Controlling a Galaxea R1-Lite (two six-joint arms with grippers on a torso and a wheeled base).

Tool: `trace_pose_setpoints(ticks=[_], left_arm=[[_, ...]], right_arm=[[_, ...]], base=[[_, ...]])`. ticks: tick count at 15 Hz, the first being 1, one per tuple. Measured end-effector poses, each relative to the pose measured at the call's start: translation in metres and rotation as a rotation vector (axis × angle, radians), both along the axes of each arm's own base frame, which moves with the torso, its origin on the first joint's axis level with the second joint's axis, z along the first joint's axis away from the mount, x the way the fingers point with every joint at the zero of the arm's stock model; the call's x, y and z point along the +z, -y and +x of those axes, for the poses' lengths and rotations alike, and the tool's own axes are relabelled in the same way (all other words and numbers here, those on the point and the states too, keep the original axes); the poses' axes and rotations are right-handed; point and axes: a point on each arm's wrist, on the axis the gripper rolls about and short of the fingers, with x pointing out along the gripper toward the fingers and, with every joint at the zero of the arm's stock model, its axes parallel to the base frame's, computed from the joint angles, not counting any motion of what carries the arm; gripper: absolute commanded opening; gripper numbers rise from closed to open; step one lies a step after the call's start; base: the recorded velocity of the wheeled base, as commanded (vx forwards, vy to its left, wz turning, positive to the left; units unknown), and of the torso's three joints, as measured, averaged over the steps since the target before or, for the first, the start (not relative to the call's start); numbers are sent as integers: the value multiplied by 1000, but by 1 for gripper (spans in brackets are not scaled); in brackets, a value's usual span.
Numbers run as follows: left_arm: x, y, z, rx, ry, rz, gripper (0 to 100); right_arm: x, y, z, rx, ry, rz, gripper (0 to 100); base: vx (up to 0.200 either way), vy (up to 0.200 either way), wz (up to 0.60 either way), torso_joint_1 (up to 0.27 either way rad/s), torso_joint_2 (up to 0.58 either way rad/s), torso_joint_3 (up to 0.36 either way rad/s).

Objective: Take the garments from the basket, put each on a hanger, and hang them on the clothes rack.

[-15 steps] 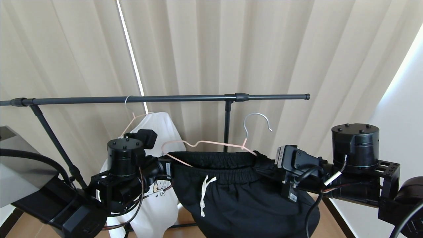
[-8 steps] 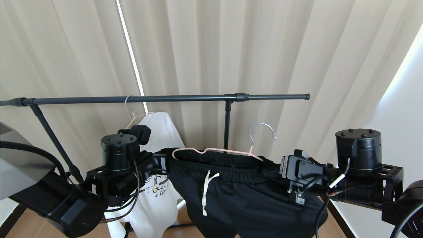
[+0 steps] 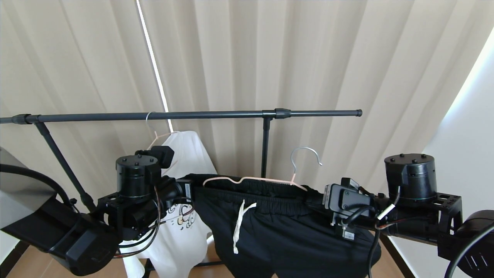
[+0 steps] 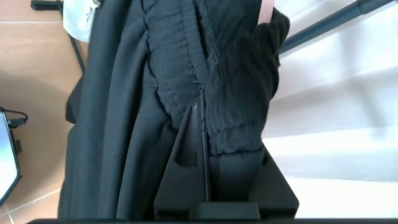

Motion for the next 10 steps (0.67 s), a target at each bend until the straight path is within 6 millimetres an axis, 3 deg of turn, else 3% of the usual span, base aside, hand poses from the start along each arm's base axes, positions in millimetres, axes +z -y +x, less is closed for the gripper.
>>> trace_pose_setpoints(ticks=[3,10], left_arm=[[8,3,-13,-17,-109,24,0],[41,16,-19,11,-245,-58,0]], right_arm=[[-4,-2,2,-5,-12,-10,0],[-14,-4,9,-26,-27,-43,0]], base=[[0,0,0,0,0,0],[0,0,0,0,0,0]])
